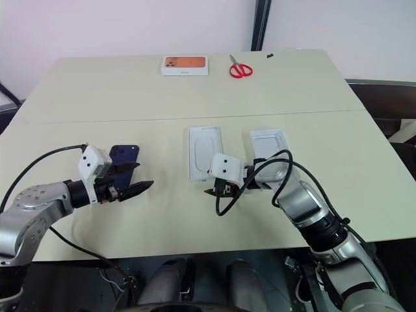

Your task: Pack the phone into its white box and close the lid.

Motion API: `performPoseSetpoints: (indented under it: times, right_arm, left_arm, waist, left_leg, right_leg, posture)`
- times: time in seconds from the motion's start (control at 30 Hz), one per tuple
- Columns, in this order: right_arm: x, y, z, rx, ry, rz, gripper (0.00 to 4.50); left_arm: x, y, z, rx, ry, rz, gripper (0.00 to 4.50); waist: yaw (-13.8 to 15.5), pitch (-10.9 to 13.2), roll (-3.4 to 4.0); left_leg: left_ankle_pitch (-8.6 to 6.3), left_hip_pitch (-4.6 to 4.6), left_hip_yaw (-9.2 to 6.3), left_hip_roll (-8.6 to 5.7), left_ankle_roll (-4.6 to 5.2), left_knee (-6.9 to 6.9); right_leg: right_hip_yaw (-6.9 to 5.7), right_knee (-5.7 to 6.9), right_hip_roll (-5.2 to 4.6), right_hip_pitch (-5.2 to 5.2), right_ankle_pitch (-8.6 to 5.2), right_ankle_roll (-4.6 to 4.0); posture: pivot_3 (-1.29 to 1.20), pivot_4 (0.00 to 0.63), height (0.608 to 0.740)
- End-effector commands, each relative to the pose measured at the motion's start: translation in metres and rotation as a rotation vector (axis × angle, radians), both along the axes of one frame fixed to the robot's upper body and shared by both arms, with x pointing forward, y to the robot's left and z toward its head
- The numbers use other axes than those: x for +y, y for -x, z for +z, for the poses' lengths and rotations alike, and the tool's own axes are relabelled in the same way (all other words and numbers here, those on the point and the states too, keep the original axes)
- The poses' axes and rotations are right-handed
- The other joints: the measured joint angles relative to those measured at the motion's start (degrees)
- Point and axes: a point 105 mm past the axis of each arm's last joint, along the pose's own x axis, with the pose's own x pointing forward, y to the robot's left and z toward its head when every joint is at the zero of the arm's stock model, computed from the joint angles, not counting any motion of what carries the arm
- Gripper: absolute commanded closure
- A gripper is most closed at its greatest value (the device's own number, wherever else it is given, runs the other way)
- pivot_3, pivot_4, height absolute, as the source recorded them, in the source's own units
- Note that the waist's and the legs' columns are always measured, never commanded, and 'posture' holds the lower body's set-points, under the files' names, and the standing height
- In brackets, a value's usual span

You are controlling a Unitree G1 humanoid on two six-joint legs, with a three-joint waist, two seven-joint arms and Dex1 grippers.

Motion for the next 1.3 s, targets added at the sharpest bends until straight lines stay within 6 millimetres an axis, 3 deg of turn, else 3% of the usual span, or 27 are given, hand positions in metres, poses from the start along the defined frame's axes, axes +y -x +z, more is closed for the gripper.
performPoseSetpoints:
  times: [0.03,0.1,0.13,0.33,0.63,0.9,1.0,1.13,1.17,1.23,1.3]
  right_arm:
    - [0.0,0.001,-0.002,-0.044,0.029,0.03,3.0]
    - [0.001,0.001,-0.001,-0.054,0.026,0.04,4.13]
    - [0.002,0.002,-0.001,-0.059,0.023,0.044,4.46]
    - [0.005,0.006,-0.001,-0.101,0.035,0.085,4.46]
    - [0.01,0.038,0.0,-0.053,0.029,0.229,4.46]
    - [0.015,0.036,0.002,-0.049,0.014,0.235,4.46]
    - [0.017,0.036,0.007,-0.027,-0.013,0.239,3.54]
    - [0.021,0.03,0.031,-0.04,-0.116,0.226,1.53]
    - [0.024,0.027,0.039,-0.043,-0.152,0.217,1.53]
    - [0.031,0.021,0.057,-0.059,-0.22,0.207,1.49]
    - [0.041,0.015,0.067,-0.087,-0.249,0.198,1.49]
  left_arm:
    - [-0.01,0.008,0.008,-0.042,-0.023,-0.077,0.55]
    - [-0.011,0.009,0.009,-0.045,-0.026,-0.088,0.55]
    - [-0.01,0.01,0.009,-0.045,-0.027,-0.09,0.55]
    - [-0.006,0.01,0.008,-0.044,-0.045,-0.077,0.55]
    - [0.013,0.009,0.011,-0.045,-0.044,-0.004,0.55]
    - [0.018,0.009,0.012,-0.043,-0.035,0.023,0.55]
    - [0.022,0.008,0.014,-0.049,-0.029,0.048,0.55]
    - [0.034,0.005,0.021,-0.041,0.011,0.122,0.55]
    - [0.038,0.003,0.026,-0.037,0.047,0.149,0.55]
    - [0.055,-0.005,0.03,-0.005,0.087,0.272,0.02]
    - [0.073,-0.011,0.031,0.022,0.116,0.382,0.02]
  waist:
    - [0.18,0.0,0.0]
    - [0.2,0.0,0.0]
    - [0.19,0.0,0.0]
    - [0.08,0.0,0.0]
    - [0.12,0.0,0.0]
    - [0.16,0.0,0.0]
    - [0.11,0.0,0.0]
    - [0.16,0.0,0.0]
    - [0.11,0.01,-0.01]
    - [0.09,0.01,-0.01]
    - [0.05,0.0,0.0]
  left_leg:
    - [0.0,0.01,0.0,0.0,0.0,0.0]
    - [-0.01,0.05,0.0,0.0,0.01,0.0]
    - [-0.01,0.1,0.0,0.0,0.02,0.0]
    - [-0.02,0.15,0.0,0.0,0.03,-0.03]
    - [-0.02,0.17,0.0,0.0,0.04,-0.03]
    - [-0.03,0.17,-0.01,0.0,0.04,-0.03]
    - [-0.03,0.17,-0.01,0.0,0.04,-0.04]
    - [-0.03,0.17,-0.01,0.0,0.04,-0.04]
    - [-0.03,0.17,0.0,0.0,0.04,-0.04]
    - [-0.03,0.18,-0.02,0.0,0.04,-0.03]
    - [-0.03,0.19,-0.04,0.0,0.04,-0.03]
  right_leg:
    - [-0.01,-0.01,0.0,0.03,0.0,0.0]
    - [-0.01,-0.04,-0.02,0.08,0.0,0.0]
    - [-0.01,-0.06,-0.02,0.14,0.0,0.0]
    - [0.0,-0.06,-0.02,0.17,0.0,0.0]
    - [-0.01,-0.07,-0.02,0.19,0.0,0.0]
    - [0.0,-0.07,-0.02,0.2,0.0,-0.01]
    - [0.0,-0.07,-0.02,0.19,0.0,-0.01]
    - [0.0,-0.07,-0.02,0.19,0.0,0.0]
    - [0.0,-0.07,-0.02,0.19,0.0,-0.01]
    - [-0.01,-0.03,-0.02,0.17,0.0,-0.01]
    - [-0.03,0.0,0.0,0.16,0.0,0.0]
  posture:
    - [0.0,0.15,0.74]
    - [0.0,0.15,0.74]
    - [0.0,0.15,0.74]
    - [0.0,0.15,0.74]
    - [0.0,0.15,0.74]
    - [0.0,0.15,0.74]
    - [0.0,0.15,0.74]
    - [0.0,0.15,0.74]
    - [0.0,0.15,0.74]
    - [0.0,0.15,0.74]
    - [0.0,0.15,0.74]
